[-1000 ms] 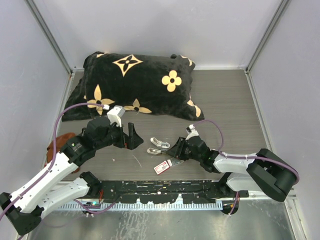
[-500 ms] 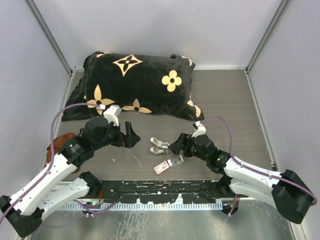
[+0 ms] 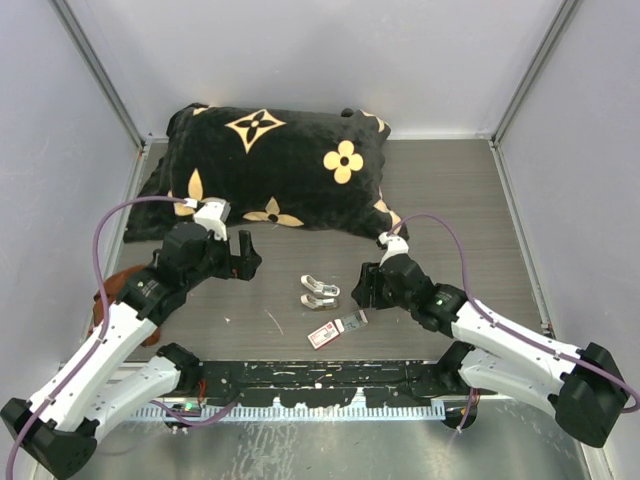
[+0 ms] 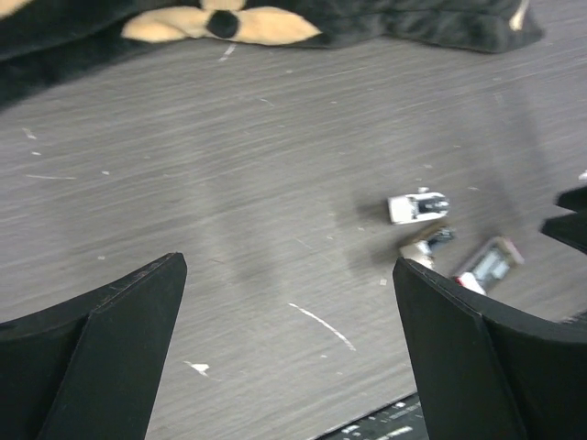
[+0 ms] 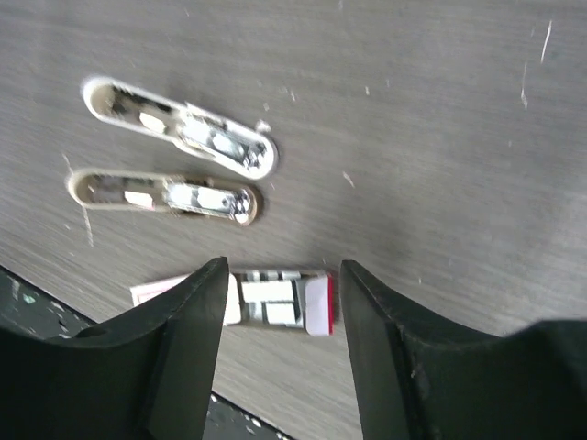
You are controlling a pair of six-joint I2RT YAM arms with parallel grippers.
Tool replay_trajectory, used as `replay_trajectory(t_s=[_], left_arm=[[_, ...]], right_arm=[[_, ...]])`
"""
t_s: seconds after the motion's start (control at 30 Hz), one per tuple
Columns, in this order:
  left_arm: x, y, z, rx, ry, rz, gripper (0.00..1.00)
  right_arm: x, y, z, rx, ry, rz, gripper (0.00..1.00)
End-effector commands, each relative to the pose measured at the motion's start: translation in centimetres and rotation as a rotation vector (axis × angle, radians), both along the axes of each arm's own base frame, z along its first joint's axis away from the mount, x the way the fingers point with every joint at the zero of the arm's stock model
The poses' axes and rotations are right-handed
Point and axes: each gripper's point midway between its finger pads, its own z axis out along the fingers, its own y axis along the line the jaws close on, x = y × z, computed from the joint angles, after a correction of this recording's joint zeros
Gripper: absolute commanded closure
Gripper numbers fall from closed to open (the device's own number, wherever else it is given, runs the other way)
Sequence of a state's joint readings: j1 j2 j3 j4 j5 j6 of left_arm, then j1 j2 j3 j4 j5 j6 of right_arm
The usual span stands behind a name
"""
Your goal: Load the staples into the stapler
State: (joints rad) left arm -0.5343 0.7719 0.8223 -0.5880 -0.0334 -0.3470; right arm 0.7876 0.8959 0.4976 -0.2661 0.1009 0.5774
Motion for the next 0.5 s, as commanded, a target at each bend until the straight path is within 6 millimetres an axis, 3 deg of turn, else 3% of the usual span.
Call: replay_trajectory(t_s=[0.0,0.23,0.47], left_arm=[[3.1,1.9,2.7,0.132,-0.153,0.063,0.02],[3.3,2.7,1.9,0.191,-0.126,0.087,0.02],[2.9,3.5,1.8,0.206,-0.131,0.108,0.02]], right_arm=[[-1.9,-0.4,-1.2,-0.066,0.08,0.03,0.46],[-3.7,0.9,-2.3,-0.125,0.086,0.055,0.49],[-3.6,0.7,-3.2,-0.224,0.081,0.015,0.58]])
